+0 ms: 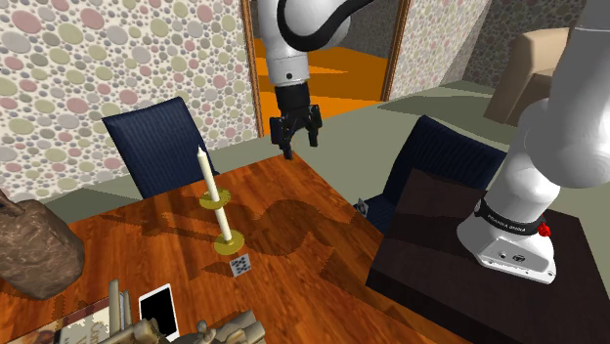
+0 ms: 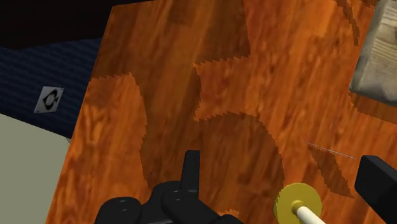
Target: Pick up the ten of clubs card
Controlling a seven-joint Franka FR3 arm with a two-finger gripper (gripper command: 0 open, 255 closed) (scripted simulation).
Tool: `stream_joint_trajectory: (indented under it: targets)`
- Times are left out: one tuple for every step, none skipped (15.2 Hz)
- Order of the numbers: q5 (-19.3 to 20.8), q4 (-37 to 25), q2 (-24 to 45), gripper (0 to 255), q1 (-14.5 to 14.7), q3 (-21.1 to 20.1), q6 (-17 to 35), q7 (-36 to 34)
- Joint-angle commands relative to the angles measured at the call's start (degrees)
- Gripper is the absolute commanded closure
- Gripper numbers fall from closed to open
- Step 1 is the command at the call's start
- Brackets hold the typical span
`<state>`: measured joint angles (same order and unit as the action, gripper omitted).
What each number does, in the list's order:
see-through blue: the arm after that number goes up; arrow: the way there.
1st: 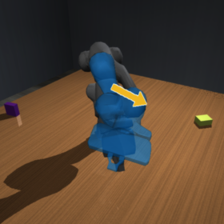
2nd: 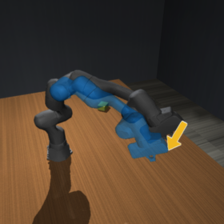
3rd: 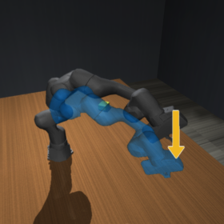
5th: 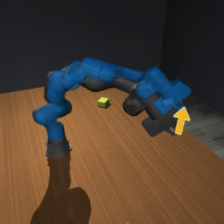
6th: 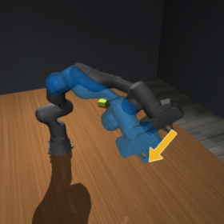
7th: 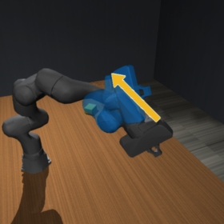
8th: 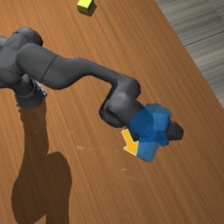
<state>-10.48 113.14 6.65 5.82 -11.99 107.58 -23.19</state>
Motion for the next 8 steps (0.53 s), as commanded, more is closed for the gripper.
stream_joint_trajectory:
  targets:
    - [-0.5, -2.7, 4.5, 0, 0.6, -0.5, 0.3, -1.5]
    - [-0.7, -4.3, 6.7, 0, 1.0, -0.7, 0.4, -2.2]
    - [-0.9, -5.9, 9.0, 0, 1.4, -0.8, 0.4, -2.9]
    - [-1.1, -7.5, 11.3, 0, 1.7, -1.0, 0.4, -3.6]
    - [-1.3, -9.3, 13.6, 0, 2.1, -1.1, 0.3, -4.2]
    - [-1.5, -11.1, 15.9, 0, 2.5, -1.3, 0.1, -4.9]
    - [-1.7, -12.9, 18.2, 0, 2.9, -1.4, 0.0, -5.5]
    - [-1.9, -14.9, 20.5, 0, 3.3, -1.5, -0.3, -6.2]
